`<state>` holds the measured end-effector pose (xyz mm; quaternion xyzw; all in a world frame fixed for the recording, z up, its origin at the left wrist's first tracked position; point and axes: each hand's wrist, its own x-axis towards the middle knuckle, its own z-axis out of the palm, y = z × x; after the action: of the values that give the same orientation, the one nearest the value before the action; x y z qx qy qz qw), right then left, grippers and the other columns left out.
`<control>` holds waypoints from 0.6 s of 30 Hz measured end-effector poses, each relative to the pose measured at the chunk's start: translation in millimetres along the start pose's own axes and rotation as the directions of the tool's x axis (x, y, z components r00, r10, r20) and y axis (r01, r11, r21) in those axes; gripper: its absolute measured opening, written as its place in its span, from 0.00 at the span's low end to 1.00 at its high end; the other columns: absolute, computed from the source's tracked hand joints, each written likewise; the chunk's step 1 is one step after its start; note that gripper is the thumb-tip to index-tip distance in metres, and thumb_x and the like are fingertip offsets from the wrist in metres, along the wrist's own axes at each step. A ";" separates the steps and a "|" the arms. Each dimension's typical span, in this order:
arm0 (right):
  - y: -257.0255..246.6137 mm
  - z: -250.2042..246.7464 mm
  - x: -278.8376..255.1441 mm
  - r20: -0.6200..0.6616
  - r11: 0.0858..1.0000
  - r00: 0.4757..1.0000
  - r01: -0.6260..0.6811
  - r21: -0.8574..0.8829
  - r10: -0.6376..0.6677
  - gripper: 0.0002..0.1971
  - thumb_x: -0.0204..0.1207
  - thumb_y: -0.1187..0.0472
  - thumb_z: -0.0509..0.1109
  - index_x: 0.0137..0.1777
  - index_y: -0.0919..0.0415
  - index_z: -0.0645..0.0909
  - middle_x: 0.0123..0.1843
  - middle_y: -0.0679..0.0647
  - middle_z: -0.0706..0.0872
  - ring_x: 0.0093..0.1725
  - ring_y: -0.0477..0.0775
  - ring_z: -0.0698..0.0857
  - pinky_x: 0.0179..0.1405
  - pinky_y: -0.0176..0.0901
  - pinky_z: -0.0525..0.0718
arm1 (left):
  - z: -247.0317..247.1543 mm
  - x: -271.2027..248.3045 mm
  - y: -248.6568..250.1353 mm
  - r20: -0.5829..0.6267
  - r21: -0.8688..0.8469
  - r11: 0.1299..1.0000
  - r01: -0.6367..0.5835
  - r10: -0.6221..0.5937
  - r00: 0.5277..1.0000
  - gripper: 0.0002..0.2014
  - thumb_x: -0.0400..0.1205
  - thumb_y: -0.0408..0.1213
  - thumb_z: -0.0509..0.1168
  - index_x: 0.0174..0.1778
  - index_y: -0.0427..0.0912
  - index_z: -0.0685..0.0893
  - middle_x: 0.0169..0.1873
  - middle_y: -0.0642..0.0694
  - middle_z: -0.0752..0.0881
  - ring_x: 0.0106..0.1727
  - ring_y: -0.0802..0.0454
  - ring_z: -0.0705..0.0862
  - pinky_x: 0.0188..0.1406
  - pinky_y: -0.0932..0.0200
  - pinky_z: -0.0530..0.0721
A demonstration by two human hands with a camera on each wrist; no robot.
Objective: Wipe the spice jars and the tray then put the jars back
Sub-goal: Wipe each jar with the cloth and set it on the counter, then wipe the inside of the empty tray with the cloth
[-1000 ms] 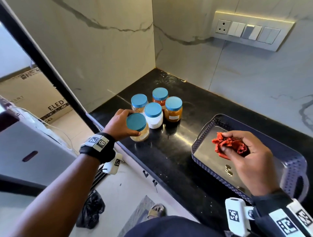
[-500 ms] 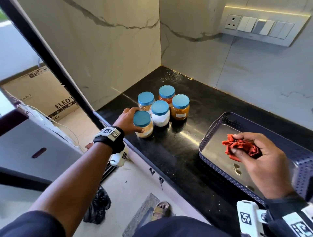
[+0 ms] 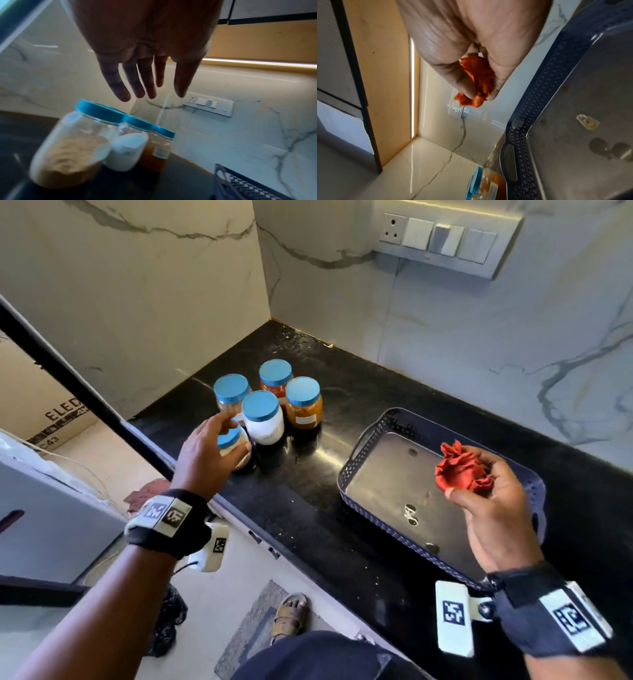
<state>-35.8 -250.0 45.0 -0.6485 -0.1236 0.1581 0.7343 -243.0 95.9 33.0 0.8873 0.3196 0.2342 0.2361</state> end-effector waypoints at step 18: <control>-16.4 -89.6 4.3 -0.304 0.986 0.952 -0.077 -0.146 0.030 0.13 0.75 0.79 0.73 0.49 0.60 0.89 0.45 0.60 0.94 0.47 0.65 0.94 0.43 0.50 0.93 | 125.4 83.7 163.9 0.605 -0.073 0.973 -0.220 0.219 0.765 0.19 0.88 0.49 0.67 0.73 0.45 0.83 0.65 0.44 0.86 0.64 0.45 0.85 0.61 0.53 0.81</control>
<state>4.0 -332.0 49.7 -0.7237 -0.0049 0.0674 0.6868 -39.8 6.7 50.6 0.9466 0.1208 -0.0384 0.2964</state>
